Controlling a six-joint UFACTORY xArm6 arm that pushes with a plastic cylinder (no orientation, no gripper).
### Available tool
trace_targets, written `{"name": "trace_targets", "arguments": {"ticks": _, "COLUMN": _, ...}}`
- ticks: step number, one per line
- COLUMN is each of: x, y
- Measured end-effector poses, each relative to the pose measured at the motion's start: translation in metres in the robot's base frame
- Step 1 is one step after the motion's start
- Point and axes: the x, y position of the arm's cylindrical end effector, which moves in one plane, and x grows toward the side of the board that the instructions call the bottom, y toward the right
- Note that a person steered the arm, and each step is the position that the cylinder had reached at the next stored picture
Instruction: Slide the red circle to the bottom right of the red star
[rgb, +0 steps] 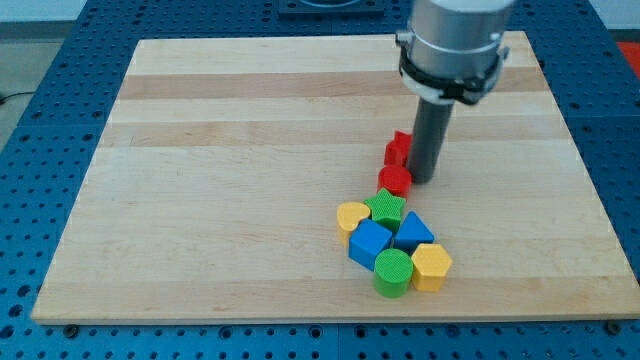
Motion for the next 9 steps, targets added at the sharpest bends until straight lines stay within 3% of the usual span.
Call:
{"name": "trace_targets", "arguments": {"ticks": 2, "x": -0.073, "y": -0.051}}
{"name": "trace_targets", "arguments": {"ticks": 3, "x": -0.027, "y": -0.042}}
{"name": "trace_targets", "arguments": {"ticks": 4, "x": 0.052, "y": -0.043}}
{"name": "trace_targets", "arguments": {"ticks": 5, "x": 0.080, "y": -0.057}}
{"name": "trace_targets", "arguments": {"ticks": 8, "x": 0.089, "y": -0.035}}
{"name": "trace_targets", "arguments": {"ticks": 9, "x": 0.087, "y": 0.001}}
